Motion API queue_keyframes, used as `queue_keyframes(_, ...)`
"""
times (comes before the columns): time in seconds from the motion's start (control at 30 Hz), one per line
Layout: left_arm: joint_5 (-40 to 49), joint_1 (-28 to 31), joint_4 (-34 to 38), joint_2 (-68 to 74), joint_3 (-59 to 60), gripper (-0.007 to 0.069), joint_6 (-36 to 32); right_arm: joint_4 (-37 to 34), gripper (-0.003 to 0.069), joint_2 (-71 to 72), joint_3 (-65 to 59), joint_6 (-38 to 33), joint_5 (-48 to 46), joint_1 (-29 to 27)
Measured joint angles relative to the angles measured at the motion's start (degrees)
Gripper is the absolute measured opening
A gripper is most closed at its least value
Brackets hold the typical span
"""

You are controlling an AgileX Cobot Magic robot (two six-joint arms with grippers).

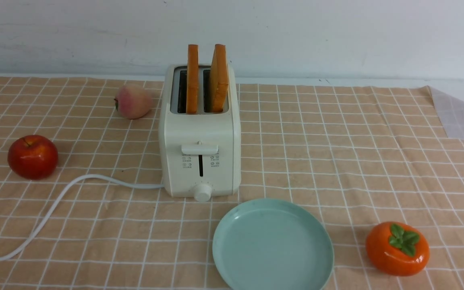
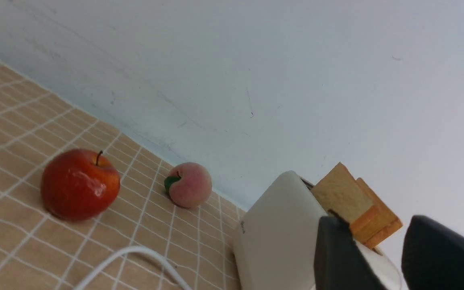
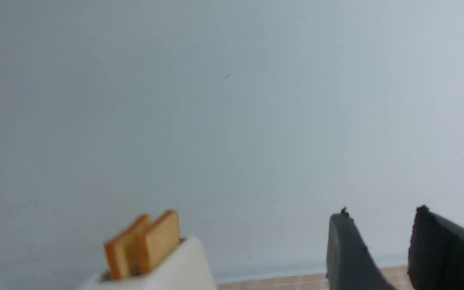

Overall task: Take toasted bread from bread machine on light coffee tablecloth place on plate.
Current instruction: 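Grasp the toast slice in the toaster and pull it up out of the slot with the right gripper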

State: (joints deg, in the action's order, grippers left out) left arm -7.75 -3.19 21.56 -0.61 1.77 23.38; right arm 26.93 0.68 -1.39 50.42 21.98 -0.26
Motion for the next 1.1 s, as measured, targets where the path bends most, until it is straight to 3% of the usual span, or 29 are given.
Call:
queue_keyframes(0.13, -0.88, 0.00, 5.41, 0.00, 0.00, 0.0238, 1.44, -7.52, 0.0239, 0.00, 0.00, 8.18, -4.30, 0.00)
queue_keyframes(0.23, -3.89, 0.00, 6.29, 0.00, 0.00, 0.0238, 1.41, -11.31, 0.0239, 0.00, 1.01, 9.11, -9.78, 0.00)
queue_keyframes(0.4, -12.49, 0.00, 3.03, 0.00, -0.07, 0.0238, 1.35, -10.59, 0.0239, -3.20, 7.89, 7.83, -12.29, 0.00)
queue_keyframes(0.53, -12.15, 0.00, -0.97, 0.00, -2.59, 0.0238, 1.29, -3.57, 0.0239, -10.45, 16.94, 6.68, -12.24, 0.00)
queue_keyframes(0.57, -9.96, 0.00, -3.43, 0.00, -5.33, 0.0238, 1.25, 2.48, 0.0239, -15.23, 23.21, 6.68, -12.34, 0.00)
queue_keyframes(0.6, -9.64, 0.00, -3.72, 0.00, -5.68, 0.0238, 1.25, 3.21, 0.0239, -16.33, 24.62, 6.68, -12.32, 0.00)
queue_keyframes(0.83, 8.58, 0.00, -12.64, 8.03, -19.62, 0.0238, -1.39, 35.07, 0.0239, -35.14, 45.37, 11.20, -21.30, 0.00)
queue_keyframes(0.97, 20.94, 0.00, -13.50, 15.43, -25.35, 0.0238, -1.59, 41.14, 0.0239, -43.51, 49.12, 18.88, -30.48, 0.00)
queue_keyframes(1.1, 30.53, 0.00, -13.70, 21.90, -28.63, 0.0238, -1.59, 39.35, 0.0239, -49.92, 49.31, 24.01, -35.00, -0.05)
